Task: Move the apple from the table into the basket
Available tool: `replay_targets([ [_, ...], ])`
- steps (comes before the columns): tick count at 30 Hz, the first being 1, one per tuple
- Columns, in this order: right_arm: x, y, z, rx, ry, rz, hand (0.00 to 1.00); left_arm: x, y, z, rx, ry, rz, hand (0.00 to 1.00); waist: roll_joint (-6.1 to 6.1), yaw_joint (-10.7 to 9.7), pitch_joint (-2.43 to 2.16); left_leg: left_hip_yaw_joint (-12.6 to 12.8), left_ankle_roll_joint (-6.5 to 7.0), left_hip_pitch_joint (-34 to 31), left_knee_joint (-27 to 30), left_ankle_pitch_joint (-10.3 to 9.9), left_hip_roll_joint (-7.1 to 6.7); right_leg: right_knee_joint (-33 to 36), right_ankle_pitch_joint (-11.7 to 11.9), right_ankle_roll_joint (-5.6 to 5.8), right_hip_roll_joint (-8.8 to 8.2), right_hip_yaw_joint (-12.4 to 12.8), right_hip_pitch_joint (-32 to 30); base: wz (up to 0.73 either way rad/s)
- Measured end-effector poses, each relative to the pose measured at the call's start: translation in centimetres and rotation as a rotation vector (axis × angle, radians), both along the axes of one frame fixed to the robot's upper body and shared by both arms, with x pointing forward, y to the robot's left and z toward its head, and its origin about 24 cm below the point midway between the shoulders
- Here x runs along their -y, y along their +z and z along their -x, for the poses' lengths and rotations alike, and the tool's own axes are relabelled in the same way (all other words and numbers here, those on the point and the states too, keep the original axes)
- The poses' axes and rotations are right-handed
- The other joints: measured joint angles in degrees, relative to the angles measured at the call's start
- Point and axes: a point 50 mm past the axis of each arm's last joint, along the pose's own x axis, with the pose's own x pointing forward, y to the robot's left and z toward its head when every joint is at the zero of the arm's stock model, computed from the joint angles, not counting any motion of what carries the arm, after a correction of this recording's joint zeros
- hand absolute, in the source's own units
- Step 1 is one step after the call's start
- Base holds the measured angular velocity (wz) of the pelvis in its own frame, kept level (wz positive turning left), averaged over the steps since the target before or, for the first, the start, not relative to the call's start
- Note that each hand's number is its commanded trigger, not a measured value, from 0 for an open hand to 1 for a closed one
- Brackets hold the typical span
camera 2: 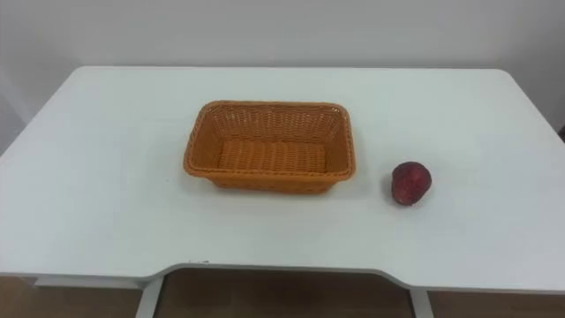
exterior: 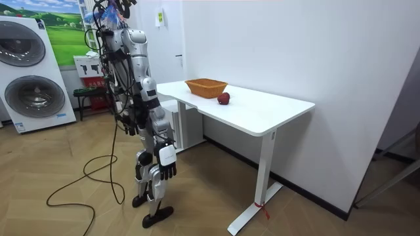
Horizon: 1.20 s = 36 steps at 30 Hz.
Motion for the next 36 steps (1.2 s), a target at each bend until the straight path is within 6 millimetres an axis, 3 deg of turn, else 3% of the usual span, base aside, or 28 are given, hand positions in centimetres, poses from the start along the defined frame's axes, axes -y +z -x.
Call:
replay_targets([
  [9, 0.1, 0.0, 0.0, 0.027, -0.098, 0.047, 0.00, 0.0, 0.0, 0.0, 0.002, 0.005, 0.001, 0.00, 0.03, -0.04, 0.05, 0.48, -0.01, 0.00, -0.24, -0.01, 0.10, 0.00, 0.00, 0.00, 0.07, 0.29, 0.01, 0.00],
  [11, 0.2, 0.1, -0.1, 0.063, -0.251, 0.075, 0.00, 0.1, 0.0, 0.1, 0.004, 0.022, 0.005, 0.00, 0.06, -0.20, 0.08, 0.48, -0.01, 0.00, -0.39, -0.02, 0.45, -0.13, 0.00, 0.00, 0.10, 0.38, 0.00, -0.02],
  [15, 0.7, 0.2, -0.4, 0.184, -0.822, 0.151, 0.00, -0.4, 0.1, 0.3, 0.018, 0.084, -0.006, 0.00, -0.06, -0.72, 0.11, 0.61, -0.01, 0.09, -0.73, -0.03, 0.35, -0.20, 0.01, 0.01, 0.15, 0.51, 0.00, 0.00],
  [19, 2.1, 0.6, -1.9, 0.350, -1.355, 0.211, 0.00, -1.1, 0.3, 1.1, 0.046, 0.153, -0.046, 0.00, -0.07, -2.89, 0.15, 0.90, -0.01, -0.11, -0.58, -0.03, 0.07, -0.21, 0.01, 0.00, 0.18, 0.54, -0.06, 0.00],
  [22, 3.7, 1.3, -3.4, 0.458, -1.524, 0.278, 0.00, -1.8, 0.5, 0.8, 0.091, 0.180, -0.069, 0.00, -0.09, -3.87, 0.14, 0.94, -0.01, -0.57, -0.33, -0.03, 0.03, -0.25, -0.04, 0.03, 0.11, 0.55, -0.84, 0.00],
  [30, 9.1, 5.2, -7.9, 0.733, -1.690, 0.459, 0.00, -3.1, 1.0, 0.8, 0.140, 0.182, -0.107, 0.00, -1.08, -4.94, -0.02, 1.18, 0.00, -0.99, 0.02, -0.02, 0.10, -0.15, -0.04, 0.05, 0.15, 0.75, -1.11, -0.01],
  [36, 12.0, 9.7, -11.6, 0.912, -1.644, 0.658, 0.00, -3.7, 1.3, 0.5, 0.171, 0.166, -0.132, 0.00, -1.41, -4.79, 0.11, 1.34, 0.02, -2.44, 0.19, -0.01, 0.03, 0.13, 0.09, 0.17, 0.19, 1.05, -2.67, -0.02],
])
